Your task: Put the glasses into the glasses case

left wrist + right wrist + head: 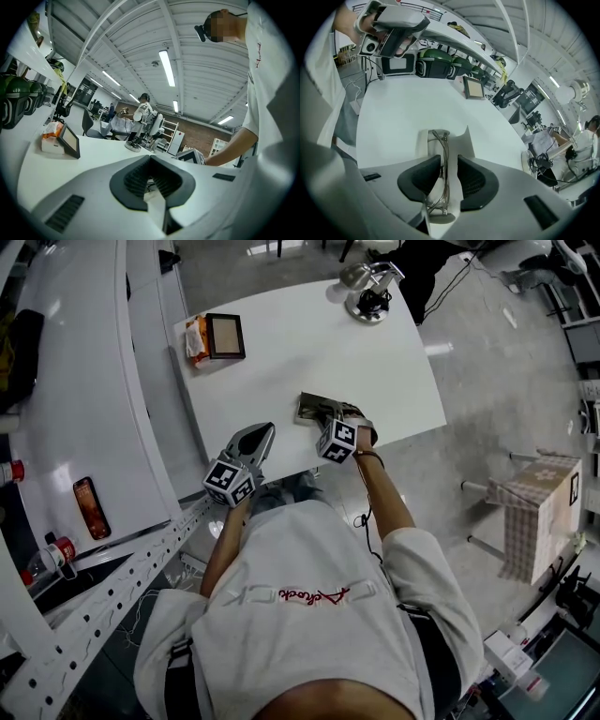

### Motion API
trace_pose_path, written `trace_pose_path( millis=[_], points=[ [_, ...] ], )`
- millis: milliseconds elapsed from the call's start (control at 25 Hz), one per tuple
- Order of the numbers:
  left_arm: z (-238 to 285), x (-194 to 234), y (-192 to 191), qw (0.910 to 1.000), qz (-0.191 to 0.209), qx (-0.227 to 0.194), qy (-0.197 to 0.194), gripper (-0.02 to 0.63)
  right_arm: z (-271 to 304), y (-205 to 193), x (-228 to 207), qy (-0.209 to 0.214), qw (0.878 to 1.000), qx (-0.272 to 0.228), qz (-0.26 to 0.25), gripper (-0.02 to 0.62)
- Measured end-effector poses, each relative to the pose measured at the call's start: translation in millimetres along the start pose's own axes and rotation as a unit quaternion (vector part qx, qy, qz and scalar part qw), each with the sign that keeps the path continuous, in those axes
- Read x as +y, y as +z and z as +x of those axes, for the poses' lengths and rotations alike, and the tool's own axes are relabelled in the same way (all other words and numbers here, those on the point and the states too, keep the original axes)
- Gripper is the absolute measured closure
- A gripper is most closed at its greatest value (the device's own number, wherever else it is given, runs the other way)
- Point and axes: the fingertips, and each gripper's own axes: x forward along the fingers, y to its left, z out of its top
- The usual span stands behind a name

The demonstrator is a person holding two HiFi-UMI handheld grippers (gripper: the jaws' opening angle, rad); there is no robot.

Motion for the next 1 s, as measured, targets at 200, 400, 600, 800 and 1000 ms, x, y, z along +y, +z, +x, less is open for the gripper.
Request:
trace_pose_path(
  millis=[200, 400, 600, 800, 1000],
  points=[
    [3.1, -6.3, 2.1, 0.9999, 0.005, -0.001, -0.012, 0.592, -13.8, 6.5, -1.0, -0.023, 1.0, -0.011, 0.009, 0.489],
    [8.6, -16.7, 8.0, 0.9995, 0.012, -0.002, -0.029, 0.592, -34.1, 8.3, -3.9, -0.047, 0.998, -0.024, 0.03, 0.491],
    [11.9, -21.4, 14.4, 0.9983, 0.034, 0.003, -0.049, 0.592, -47.7, 14.9, -6.7, -0.088, 0.994, -0.038, 0.045, 0.588],
    [17.6, -28.1, 28.5, 0.9963, 0.054, -0.004, -0.067, 0.592, -62.4, 20.8, -16.5, -0.118, 0.989, -0.054, 0.074, 0.588],
    [17.1, -34.8, 39.9, 0.9944, 0.064, -0.013, -0.084, 0.592, -92.4, 35.3, -33.4, -0.146, 0.953, -0.133, 0.23, 0.589]
  ],
)
